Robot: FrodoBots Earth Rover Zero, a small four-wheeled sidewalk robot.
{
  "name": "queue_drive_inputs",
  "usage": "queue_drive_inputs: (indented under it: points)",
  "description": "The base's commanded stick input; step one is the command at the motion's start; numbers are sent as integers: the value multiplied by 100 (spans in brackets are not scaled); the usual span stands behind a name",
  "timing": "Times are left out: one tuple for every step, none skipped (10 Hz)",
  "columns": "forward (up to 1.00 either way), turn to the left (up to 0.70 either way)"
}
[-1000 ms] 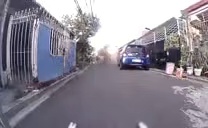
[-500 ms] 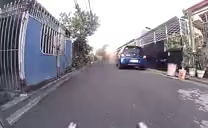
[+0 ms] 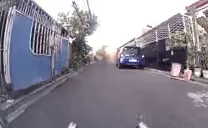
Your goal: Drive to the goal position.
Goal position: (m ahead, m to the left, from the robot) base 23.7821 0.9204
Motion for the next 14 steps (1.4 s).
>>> queue_drive_inputs:
  points:
    - [70,0]
    - [70,0]
    - [70,0]
    - [70,0]
    - [70,0]
    - [70,8]
    - [70,25]
    - [70,11]
    - [70,6]
    - [70,2]
    - [70,0]
    - [70,14]
    - [70,30]
    - [70,34]
